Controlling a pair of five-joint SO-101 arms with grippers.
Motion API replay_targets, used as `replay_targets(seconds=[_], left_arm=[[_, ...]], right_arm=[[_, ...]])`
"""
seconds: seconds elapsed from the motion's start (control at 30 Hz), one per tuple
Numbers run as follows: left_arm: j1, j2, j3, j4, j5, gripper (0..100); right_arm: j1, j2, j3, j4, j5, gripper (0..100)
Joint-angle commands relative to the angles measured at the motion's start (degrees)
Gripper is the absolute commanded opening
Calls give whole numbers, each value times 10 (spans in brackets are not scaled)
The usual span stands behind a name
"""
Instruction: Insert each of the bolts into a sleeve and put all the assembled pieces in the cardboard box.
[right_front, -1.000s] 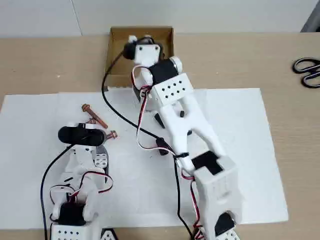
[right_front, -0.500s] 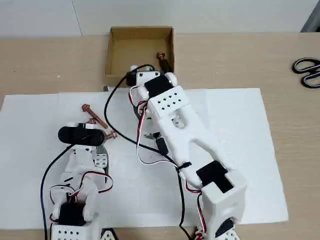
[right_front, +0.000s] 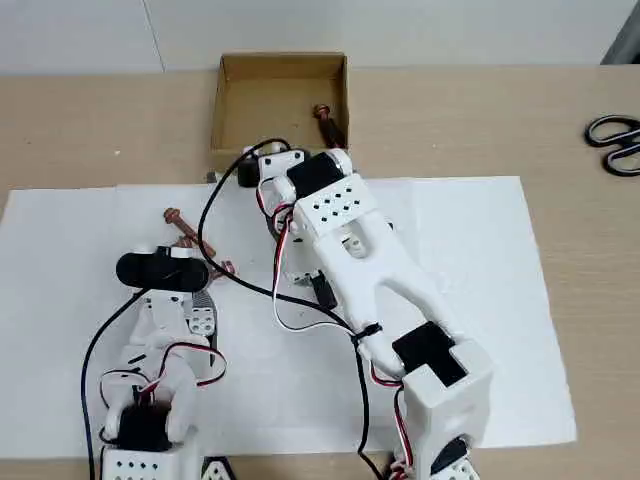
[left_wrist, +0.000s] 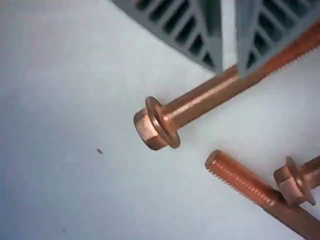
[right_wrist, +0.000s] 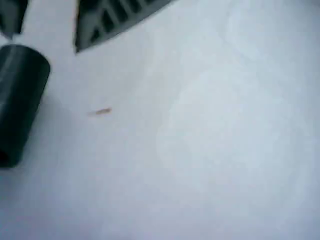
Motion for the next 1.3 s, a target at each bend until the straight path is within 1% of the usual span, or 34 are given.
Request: replay_targets(seconds=[0.0,0.13,0.37,0.47,0.57,0.93,1.0,1.07,1.13,1.27], left_arm=[[-3,-4,-3,-11,0,6],[-3,-4,-3,-11,0,6],[-3,-4,-3,-11,0,6],[-3,-4,-3,-11,0,6],[-3,-4,-3,-11,0,6],[-3,-4,-3,-11,0,6],[-3,-4,-3,-11,0,6],[-3,-4,-3,-11,0,6],[-3,-4,-3,-11,0,6],[-3,-4,-3,-11,0,6]], right_arm=[[0,-34,24,5,6,76],[-2,-34,62,4,7,76],[1,-34,62,-25,9,78],[1,-34,62,-38,40,79],[2,-31,63,-55,49,79],[14,31,61,-95,56,80],[15,31,61,-100,57,103],[15,31,61,-102,58,147],[15,32,62,-101,73,182],[24,32,63,-95,81,177]])
